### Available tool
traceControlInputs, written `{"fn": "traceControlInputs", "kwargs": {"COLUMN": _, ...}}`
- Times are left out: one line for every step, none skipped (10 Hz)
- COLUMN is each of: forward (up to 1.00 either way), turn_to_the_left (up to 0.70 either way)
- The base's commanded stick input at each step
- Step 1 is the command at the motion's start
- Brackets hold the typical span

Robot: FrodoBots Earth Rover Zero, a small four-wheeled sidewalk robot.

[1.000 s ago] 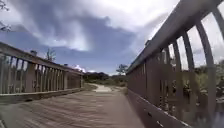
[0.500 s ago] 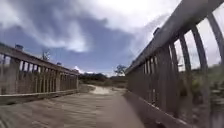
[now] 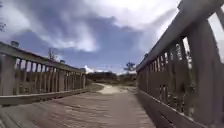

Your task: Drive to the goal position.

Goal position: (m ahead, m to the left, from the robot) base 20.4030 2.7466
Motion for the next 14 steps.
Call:
{"fn": "traceControlInputs", "kwargs": {"forward": 0.85, "turn_to_the_left": 0.06}}
{"fn": "traceControlInputs", "kwargs": {"forward": 0.85, "turn_to_the_left": 0.28}}
{"fn": "traceControlInputs", "kwargs": {"forward": 0.85, "turn_to_the_left": 0.3}}
{"fn": "traceControlInputs", "kwargs": {"forward": 0.85, "turn_to_the_left": 0.0}}
{"fn": "traceControlInputs", "kwargs": {"forward": 0.85, "turn_to_the_left": 0.0}}
{"fn": "traceControlInputs", "kwargs": {"forward": 0.85, "turn_to_the_left": 0.0}}
{"fn": "traceControlInputs", "kwargs": {"forward": 0.85, "turn_to_the_left": 0.0}}
{"fn": "traceControlInputs", "kwargs": {"forward": 0.85, "turn_to_the_left": 0.0}}
{"fn": "traceControlInputs", "kwargs": {"forward": 0.85, "turn_to_the_left": 0.0}}
{"fn": "traceControlInputs", "kwargs": {"forward": 0.85, "turn_to_the_left": 0.0}}
{"fn": "traceControlInputs", "kwargs": {"forward": 0.85, "turn_to_the_left": 0.0}}
{"fn": "traceControlInputs", "kwargs": {"forward": 0.85, "turn_to_the_left": 0.0}}
{"fn": "traceControlInputs", "kwargs": {"forward": 0.85, "turn_to_the_left": 0.0}}
{"fn": "traceControlInputs", "kwargs": {"forward": 0.85, "turn_to_the_left": 0.0}}
